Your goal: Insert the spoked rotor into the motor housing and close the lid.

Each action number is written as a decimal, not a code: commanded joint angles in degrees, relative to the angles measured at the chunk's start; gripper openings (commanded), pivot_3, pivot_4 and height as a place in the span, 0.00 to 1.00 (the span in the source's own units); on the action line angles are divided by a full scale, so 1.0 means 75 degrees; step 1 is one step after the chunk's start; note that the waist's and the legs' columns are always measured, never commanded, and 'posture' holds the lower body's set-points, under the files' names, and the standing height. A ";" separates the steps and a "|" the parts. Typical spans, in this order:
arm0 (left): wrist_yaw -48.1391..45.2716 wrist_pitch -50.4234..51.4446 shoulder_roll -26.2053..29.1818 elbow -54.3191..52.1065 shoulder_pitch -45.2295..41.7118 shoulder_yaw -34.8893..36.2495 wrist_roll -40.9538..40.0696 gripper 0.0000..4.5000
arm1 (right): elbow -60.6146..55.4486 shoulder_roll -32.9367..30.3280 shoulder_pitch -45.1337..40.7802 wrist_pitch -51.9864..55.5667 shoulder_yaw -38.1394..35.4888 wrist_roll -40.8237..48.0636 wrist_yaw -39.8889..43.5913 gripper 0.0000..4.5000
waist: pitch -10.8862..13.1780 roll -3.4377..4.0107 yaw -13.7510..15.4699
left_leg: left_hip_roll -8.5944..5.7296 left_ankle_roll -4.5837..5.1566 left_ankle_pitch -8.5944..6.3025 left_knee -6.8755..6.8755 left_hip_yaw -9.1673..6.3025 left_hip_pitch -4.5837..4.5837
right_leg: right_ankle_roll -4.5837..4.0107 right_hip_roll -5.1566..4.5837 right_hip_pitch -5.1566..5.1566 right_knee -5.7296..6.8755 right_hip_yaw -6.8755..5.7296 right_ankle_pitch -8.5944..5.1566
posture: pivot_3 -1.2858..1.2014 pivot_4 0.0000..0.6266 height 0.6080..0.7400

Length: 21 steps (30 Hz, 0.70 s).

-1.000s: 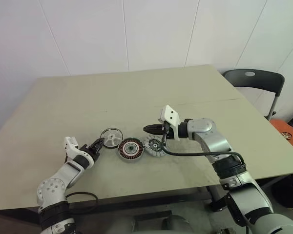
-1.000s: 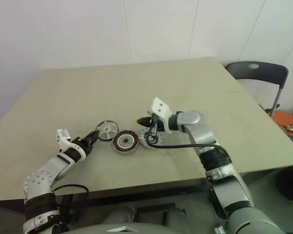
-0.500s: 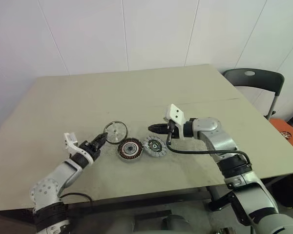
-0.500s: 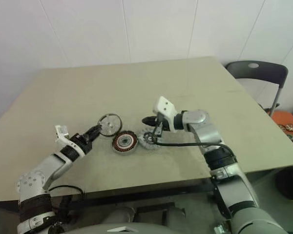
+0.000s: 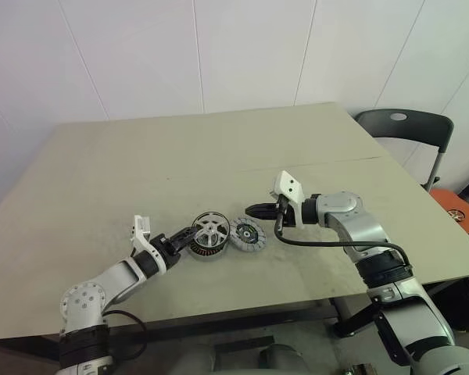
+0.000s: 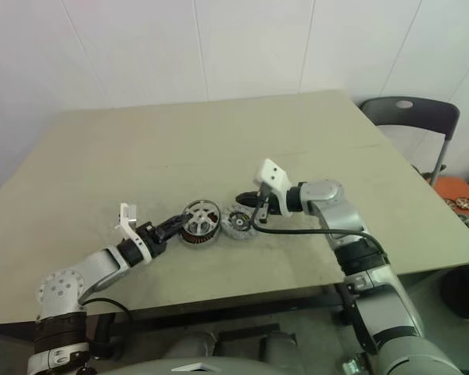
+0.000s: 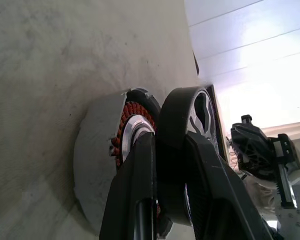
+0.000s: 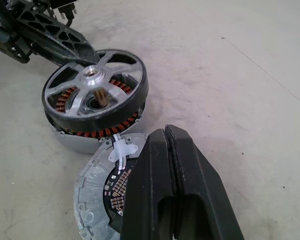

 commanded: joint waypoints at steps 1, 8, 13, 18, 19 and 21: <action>-0.0128 0.0027 0.0097 -0.0051 -0.0121 -0.0049 0.0017 0.13 | -0.0243 -0.0032 -0.0052 -0.0036 -0.0185 0.0121 -0.0029 0.00 | 0.0000 0.0000 0.0000 | 0.0000 0.0000 0.0000 0.0000 0.0000 0.0000 | 0.0000 0.0000 0.0000 0.0000 0.0000 0.0000 | 0.52 0.00 1.00; -0.0113 0.0017 0.0275 -0.0197 0.0043 0.0199 -0.0136 0.13 | -0.0180 0.0011 -0.0041 -0.0086 -0.0142 0.0079 -0.0078 0.00 | 0.0000 0.0000 -0.0006 | 0.0000 0.0000 0.0000 0.0000 0.0000 0.0001 | -0.0002 0.0000 0.0000 0.0000 0.0001 -0.0002 | 0.52 0.00 1.00; -0.0077 0.0005 0.0324 -0.0270 0.0138 0.0225 -0.0161 0.13 | -0.0153 0.0042 -0.0058 -0.0104 -0.0114 0.0068 -0.0088 0.00 | 0.0000 0.0000 -0.0005 | 0.0000 0.0000 0.0000 0.0000 0.0000 0.0001 | -0.0004 0.0000 0.0000 0.0000 0.0001 -0.0003 | 0.52 0.00 1.00; -0.0073 -0.0015 0.0301 -0.0254 0.0227 0.0160 -0.0095 0.13 | -0.0158 0.0047 -0.0062 -0.0108 -0.0107 0.0063 -0.0091 0.00 | 0.0000 0.0000 -0.0006 | 0.0000 0.0000 0.0000 0.0000 0.0000 0.0003 | -0.0008 0.0000 0.0000 0.0001 0.0002 -0.0006 | 0.52 0.00 1.00; -0.0054 -0.0016 0.0285 -0.0267 0.0231 0.0138 -0.0085 0.13 | -0.0159 0.0047 -0.0061 -0.0113 -0.0110 0.0063 -0.0093 0.00 | 0.0000 0.0000 -0.0006 | 0.0000 0.0000 0.0000 0.0000 0.0001 0.0003 | -0.0008 0.0000 0.0001 0.0001 0.0002 -0.0006 | 0.52 0.00 1.00; 0.0012 -0.0038 0.0289 -0.0268 0.0226 0.0093 0.0021 0.13 | -0.0150 0.0055 -0.0068 -0.0123 -0.0116 0.0061 -0.0108 0.00 | 0.0000 0.0000 -0.0006 | 0.0000 0.0000 0.0000 0.0000 0.0001 0.0003 | -0.0008 0.0000 0.0001 0.0001 0.0002 -0.0006 | 0.52 0.00 1.00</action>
